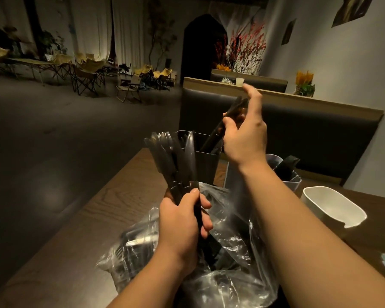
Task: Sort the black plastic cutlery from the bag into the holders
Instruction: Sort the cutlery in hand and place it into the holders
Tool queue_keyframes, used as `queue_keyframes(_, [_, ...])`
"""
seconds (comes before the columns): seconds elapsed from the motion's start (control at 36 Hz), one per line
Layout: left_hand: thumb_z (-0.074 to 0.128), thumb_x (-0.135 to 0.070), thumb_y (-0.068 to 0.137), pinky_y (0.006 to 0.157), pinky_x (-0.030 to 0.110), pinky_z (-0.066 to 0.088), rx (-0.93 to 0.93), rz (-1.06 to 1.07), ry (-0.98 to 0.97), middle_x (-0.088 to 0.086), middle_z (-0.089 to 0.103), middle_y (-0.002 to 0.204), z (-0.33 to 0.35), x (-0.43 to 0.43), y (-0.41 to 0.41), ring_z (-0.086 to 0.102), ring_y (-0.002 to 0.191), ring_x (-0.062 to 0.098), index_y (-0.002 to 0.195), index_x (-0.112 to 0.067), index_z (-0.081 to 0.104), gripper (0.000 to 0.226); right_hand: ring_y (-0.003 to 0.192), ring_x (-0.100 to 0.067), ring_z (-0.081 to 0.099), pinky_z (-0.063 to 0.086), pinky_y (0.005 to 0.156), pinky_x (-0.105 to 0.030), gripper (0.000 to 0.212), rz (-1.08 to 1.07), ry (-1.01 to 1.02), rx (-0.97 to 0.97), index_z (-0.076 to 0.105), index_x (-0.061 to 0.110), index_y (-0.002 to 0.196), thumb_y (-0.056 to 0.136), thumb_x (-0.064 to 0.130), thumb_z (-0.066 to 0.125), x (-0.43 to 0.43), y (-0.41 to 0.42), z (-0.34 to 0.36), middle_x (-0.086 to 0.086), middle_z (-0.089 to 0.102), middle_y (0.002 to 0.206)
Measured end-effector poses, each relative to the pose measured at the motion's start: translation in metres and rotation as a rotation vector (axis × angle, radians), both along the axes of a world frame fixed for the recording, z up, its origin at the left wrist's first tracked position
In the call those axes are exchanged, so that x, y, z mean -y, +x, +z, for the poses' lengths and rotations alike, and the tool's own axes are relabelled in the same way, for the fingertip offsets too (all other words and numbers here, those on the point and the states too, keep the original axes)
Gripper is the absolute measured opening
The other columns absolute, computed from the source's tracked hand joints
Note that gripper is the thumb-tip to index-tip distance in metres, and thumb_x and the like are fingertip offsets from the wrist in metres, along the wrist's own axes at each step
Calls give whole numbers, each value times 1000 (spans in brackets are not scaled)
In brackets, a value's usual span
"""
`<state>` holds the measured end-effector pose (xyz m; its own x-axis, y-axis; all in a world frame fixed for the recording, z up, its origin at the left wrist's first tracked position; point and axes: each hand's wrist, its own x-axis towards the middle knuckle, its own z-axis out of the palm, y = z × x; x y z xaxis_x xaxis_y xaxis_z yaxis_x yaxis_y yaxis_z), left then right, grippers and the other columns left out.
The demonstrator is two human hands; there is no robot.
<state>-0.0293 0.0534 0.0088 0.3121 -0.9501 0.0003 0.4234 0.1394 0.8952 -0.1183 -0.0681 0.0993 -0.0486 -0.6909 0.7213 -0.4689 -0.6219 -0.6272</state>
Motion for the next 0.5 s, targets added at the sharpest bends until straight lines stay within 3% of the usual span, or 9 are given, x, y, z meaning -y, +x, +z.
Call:
queue_keyframes(0.17, [50, -25, 104, 44, 25, 40, -22, -82, -60, 24, 57, 57, 1, -1, 0, 46, 40, 21, 83, 2, 66, 38, 116, -18, 59, 47, 91, -22, 30, -42, 11, -314, 60, 15, 125, 96, 6, 59, 4, 5, -4, -4, 64, 121])
queue_keyframes(0.25, [51, -31, 103, 46, 26, 46, -41, -101, -60, 23, 61, 60, 1, -1, 1, 52, 43, 22, 85, 2, 68, 41, 111, -19, 62, 47, 86, -21, 35, -54, 61, -454, 57, 20, 128, 96, 7, 59, 1, 7, -7, -3, 65, 119])
queue_keyframes(0.36, [51, -32, 102, 47, 28, 48, -60, -90, -60, 22, 60, 60, 3, -1, 1, 55, 44, 20, 87, 5, 67, 42, 94, -18, 63, 56, 83, -35, 68, -61, 67, -493, 31, 28, 151, 94, 7, 62, -4, 9, -4, -6, 66, 109])
queue_keyframes(0.42, [52, -32, 102, 48, 28, 48, -55, -89, -53, 23, 60, 60, 3, -2, 1, 55, 45, 20, 86, 4, 67, 42, 93, -19, 64, 56, 81, -35, 64, -85, 111, -520, 32, 26, 149, 95, 12, 63, -2, 10, -3, -6, 66, 106])
queue_keyframes(0.5, [54, -32, 102, 48, 28, 48, -43, -85, -42, 23, 61, 60, 4, -4, 2, 55, 44, 21, 85, 3, 67, 41, 111, -25, 58, 52, 89, -35, 40, -194, 164, -715, 51, 24, 137, 98, 26, 60, -2, 10, -2, -7, 62, 117])
